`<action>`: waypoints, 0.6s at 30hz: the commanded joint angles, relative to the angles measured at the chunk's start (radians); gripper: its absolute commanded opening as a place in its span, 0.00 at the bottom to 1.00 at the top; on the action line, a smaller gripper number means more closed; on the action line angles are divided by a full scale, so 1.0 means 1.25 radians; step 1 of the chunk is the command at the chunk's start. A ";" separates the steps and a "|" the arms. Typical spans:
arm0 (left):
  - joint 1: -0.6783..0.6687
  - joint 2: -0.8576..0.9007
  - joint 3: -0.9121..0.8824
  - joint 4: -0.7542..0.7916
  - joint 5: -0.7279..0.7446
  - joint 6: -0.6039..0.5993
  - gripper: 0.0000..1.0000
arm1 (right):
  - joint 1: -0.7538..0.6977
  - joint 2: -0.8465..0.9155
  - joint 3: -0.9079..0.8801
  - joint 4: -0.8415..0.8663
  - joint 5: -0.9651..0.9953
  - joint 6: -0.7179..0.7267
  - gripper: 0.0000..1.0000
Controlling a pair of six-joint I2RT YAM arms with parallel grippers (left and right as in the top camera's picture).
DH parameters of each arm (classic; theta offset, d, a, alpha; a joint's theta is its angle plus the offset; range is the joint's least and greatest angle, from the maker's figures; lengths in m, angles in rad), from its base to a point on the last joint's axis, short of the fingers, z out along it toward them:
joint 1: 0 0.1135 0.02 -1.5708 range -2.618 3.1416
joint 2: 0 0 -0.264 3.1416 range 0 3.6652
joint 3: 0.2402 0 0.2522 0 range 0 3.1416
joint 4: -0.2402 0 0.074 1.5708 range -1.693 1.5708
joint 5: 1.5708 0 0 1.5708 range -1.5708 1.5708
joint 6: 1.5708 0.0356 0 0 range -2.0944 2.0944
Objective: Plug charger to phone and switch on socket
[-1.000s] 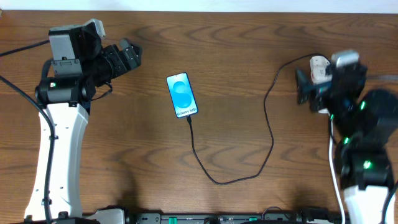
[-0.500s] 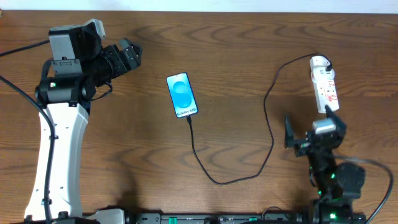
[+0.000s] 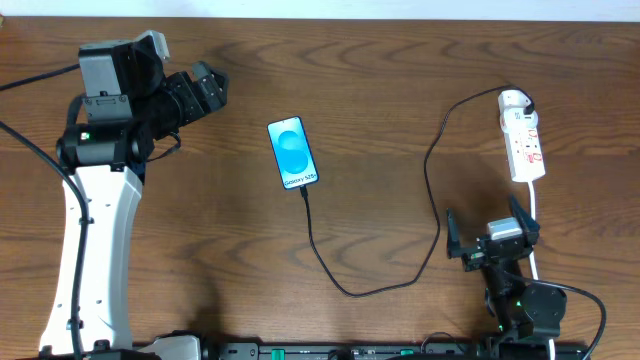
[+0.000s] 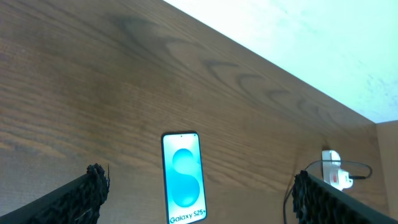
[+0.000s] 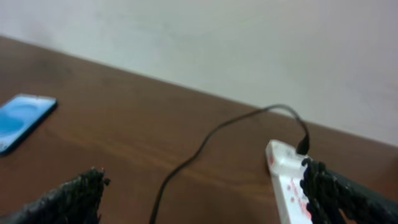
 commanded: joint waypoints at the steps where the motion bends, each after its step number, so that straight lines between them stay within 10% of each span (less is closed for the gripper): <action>1: 0.004 -0.002 -0.001 0.001 -0.008 0.008 0.96 | 0.009 -0.018 -0.001 -0.016 -0.009 0.020 0.99; 18: 0.004 -0.002 -0.001 0.001 -0.008 0.008 0.96 | 0.009 -0.017 -0.001 -0.016 -0.008 0.034 0.99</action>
